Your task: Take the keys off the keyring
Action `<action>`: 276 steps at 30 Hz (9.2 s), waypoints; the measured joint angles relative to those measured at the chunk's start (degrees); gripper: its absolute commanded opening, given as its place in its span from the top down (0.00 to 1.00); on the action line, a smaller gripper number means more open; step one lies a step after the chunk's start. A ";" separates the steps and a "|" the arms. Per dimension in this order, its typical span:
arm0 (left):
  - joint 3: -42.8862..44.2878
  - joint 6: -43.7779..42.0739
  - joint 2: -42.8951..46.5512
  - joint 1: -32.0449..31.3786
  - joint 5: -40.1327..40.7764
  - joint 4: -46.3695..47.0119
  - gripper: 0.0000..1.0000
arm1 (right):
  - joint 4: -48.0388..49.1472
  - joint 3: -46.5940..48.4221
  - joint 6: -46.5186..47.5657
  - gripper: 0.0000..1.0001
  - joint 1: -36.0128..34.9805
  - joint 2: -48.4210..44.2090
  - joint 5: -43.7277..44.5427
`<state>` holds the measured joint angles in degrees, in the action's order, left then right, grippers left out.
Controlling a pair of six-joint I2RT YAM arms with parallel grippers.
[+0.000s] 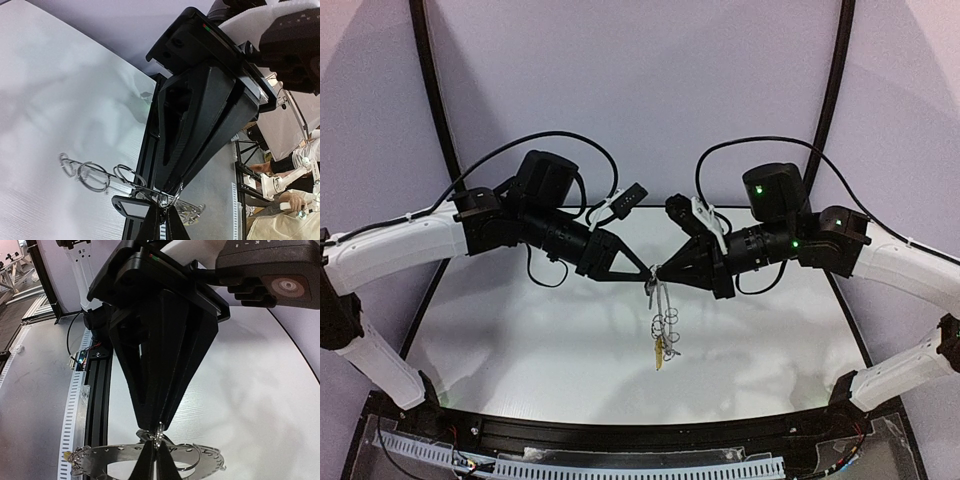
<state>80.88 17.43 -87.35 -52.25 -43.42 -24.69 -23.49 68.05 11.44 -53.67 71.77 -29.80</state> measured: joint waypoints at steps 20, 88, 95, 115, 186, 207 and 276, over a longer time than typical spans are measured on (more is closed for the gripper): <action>11.04 -10.67 -5.73 -0.15 1.07 -24.87 0.99 | -9.27 7.58 12.44 0.53 -0.02 6.12 -2.14; -3.45 2.78 1.60 -0.48 17.33 -3.58 0.99 | 20.81 -10.45 -4.11 1.00 -1.18 -3.54 5.90; -2.64 11.72 3.10 3.23 43.34 -11.47 0.99 | 18.51 -13.60 -6.43 1.00 -1.22 -7.17 17.00; -9.68 34.71 -9.86 13.79 62.14 -29.51 0.35 | 12.85 -14.78 -11.78 1.00 -1.22 -9.42 33.73; -6.14 -2.14 1.07 -0.70 13.55 -6.27 0.99 | -2.21 -2.21 -24.92 0.51 -1.22 0.81 26.60; -3.10 -3.37 1.22 -0.70 -2.69 -11.98 0.99 | 13.64 -16.63 6.97 0.46 -1.27 -4.96 4.59; -0.35 -4.39 0.39 -0.48 -3.23 -15.30 0.99 | 16.41 -13.60 5.40 1.00 -6.80 -0.85 -1.38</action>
<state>80.53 13.04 -86.96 -52.73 -46.65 -39.99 -7.07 54.46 16.84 -60.47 70.91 -31.18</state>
